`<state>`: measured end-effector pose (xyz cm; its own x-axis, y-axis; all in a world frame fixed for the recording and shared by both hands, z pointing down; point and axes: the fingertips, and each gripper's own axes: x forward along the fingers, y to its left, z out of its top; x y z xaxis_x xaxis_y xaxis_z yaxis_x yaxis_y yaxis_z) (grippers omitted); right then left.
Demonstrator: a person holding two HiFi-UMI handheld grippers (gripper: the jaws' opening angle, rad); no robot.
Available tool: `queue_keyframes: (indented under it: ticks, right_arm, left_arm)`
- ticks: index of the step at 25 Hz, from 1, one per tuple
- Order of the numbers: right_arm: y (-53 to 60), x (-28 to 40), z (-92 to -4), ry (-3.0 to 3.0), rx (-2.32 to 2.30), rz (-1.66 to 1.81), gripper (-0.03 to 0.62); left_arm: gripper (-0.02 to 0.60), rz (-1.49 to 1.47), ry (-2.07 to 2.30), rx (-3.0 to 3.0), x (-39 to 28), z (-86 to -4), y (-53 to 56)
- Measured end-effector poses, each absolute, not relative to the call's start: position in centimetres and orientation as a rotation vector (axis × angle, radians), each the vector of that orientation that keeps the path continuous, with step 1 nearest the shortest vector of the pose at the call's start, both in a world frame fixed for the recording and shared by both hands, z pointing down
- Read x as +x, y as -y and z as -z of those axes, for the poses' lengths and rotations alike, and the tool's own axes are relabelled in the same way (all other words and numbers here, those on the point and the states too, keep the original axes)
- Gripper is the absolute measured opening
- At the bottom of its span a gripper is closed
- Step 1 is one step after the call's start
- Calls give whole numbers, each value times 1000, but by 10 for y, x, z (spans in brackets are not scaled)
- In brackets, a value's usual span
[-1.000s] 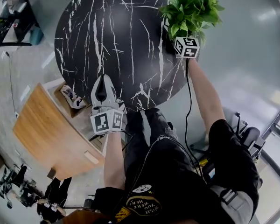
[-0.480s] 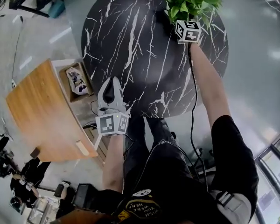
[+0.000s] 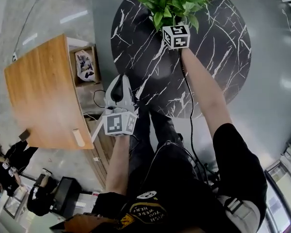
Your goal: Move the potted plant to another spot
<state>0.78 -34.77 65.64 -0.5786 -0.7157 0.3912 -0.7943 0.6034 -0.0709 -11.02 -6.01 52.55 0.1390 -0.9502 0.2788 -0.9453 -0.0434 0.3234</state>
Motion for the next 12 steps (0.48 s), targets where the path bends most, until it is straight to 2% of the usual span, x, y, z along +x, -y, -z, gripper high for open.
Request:
queue_keyframes:
  ticks: [5,12]
  right_arm:
    - [271,-44,-657,2541,1128,-328,491]
    - [182,-81,-653,2588,1038,-307,491]
  left_arm:
    - [3,58,1834,1971,-128,-518,33]
    - [3,104,1837,1945,-142,-514,3]
